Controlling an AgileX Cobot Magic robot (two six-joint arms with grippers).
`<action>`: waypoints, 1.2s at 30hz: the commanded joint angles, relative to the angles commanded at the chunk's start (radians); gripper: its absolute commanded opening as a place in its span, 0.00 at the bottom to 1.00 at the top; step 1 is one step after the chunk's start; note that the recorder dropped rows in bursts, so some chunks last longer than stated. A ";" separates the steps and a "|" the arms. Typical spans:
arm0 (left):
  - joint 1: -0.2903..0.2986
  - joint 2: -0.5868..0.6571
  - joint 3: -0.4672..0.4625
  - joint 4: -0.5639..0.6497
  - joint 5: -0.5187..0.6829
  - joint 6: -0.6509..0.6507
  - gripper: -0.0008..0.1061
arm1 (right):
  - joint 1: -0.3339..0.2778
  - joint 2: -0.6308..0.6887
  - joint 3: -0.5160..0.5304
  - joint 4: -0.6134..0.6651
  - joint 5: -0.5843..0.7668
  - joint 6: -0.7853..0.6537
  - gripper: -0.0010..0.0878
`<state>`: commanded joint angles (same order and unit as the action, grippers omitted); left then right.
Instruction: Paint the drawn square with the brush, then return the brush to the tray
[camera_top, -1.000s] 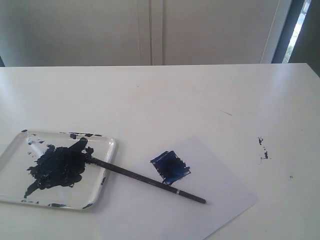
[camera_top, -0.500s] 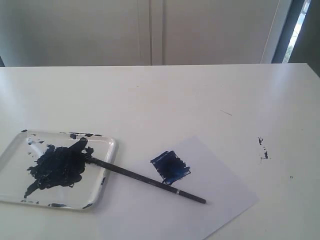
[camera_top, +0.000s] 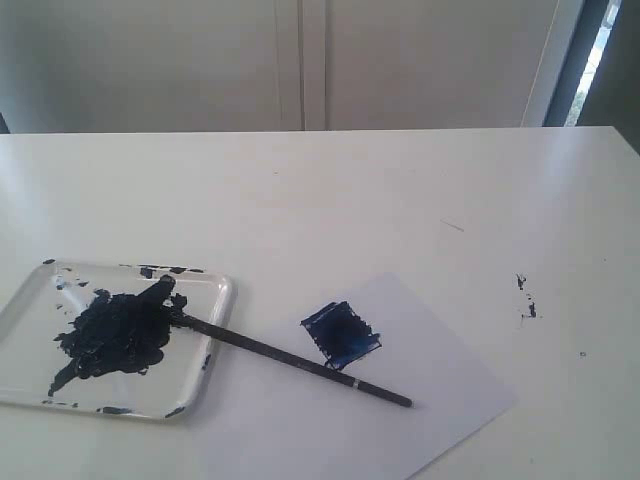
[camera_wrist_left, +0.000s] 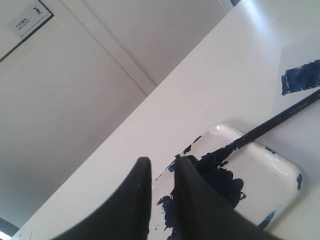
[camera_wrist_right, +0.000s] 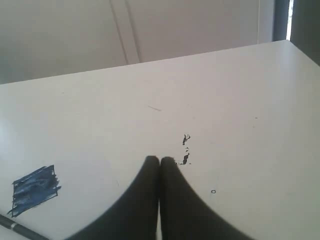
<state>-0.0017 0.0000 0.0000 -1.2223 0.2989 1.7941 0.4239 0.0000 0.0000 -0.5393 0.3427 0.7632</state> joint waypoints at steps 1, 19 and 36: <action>0.000 0.000 0.000 -0.001 0.000 0.000 0.23 | 0.000 0.000 0.000 0.002 0.007 0.000 0.01; 0.000 0.000 0.000 0.009 0.009 0.013 0.23 | 0.000 0.000 0.000 0.004 0.015 0.000 0.01; 0.000 0.000 0.000 -0.167 -0.056 -0.295 0.23 | 0.000 0.000 0.000 -0.008 -0.111 -0.368 0.01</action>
<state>-0.0017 0.0000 0.0000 -1.3888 0.2426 1.4995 0.4239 0.0000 0.0000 -0.5478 0.2320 0.3955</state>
